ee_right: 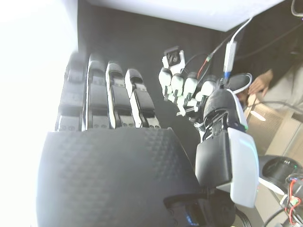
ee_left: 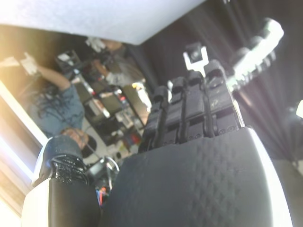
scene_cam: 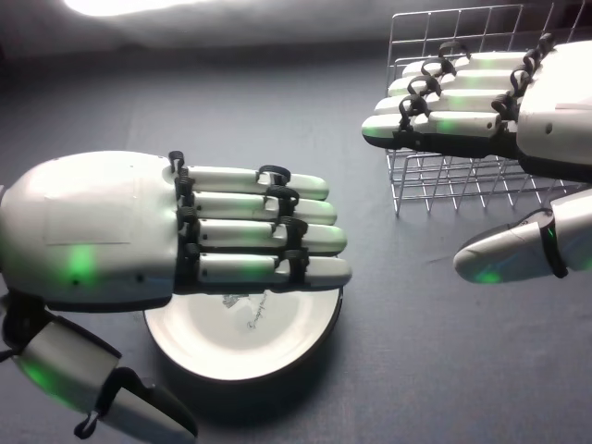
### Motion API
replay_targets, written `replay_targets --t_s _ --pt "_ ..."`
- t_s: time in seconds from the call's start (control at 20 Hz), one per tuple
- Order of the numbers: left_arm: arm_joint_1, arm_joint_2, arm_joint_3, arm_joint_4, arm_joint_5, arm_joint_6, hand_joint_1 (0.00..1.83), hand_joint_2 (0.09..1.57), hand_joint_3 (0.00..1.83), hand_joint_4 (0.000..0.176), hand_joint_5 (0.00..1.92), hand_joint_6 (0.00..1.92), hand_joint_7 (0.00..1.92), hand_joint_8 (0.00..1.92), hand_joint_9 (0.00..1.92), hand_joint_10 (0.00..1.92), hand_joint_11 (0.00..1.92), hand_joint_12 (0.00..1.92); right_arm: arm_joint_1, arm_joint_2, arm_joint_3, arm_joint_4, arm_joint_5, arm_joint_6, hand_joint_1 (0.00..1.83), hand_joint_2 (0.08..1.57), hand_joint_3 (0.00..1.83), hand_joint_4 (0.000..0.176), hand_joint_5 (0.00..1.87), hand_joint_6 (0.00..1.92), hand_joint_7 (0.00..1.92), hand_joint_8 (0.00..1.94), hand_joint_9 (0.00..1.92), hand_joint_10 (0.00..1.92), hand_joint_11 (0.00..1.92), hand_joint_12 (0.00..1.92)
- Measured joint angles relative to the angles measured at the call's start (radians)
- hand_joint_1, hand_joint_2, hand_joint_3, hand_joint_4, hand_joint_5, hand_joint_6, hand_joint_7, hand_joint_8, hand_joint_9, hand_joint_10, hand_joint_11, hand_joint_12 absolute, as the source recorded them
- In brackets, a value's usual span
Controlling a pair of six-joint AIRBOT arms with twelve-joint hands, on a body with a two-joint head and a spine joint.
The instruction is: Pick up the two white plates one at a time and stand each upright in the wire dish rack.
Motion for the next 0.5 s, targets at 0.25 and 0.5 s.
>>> replay_targets --t_s 0.25,0.5 --pt "-0.005 0.0 0.038 0.088 -0.027 -0.07 0.0 1.08 0.01 0.0 0.0 0.0 0.0 0.0 0.0 0.0 0.0 0.0 0.0 0.002 0.0 0.0 0.003 0.0 0.0 1.16 0.02 0.0 0.0 0.0 0.0 0.0 0.0 0.0 0.0 0.0" --pt "0.01 -0.01 0.093 0.079 -0.089 -0.089 0.0 1.09 0.01 0.0 0.0 0.0 0.0 0.0 0.0 0.0 0.0 0.0 0.0 0.006 0.0 0.0 0.014 0.0 0.0 1.17 0.02 0.0 0.0 0.0 0.0 0.0 0.0 0.0 0.0 0.0"
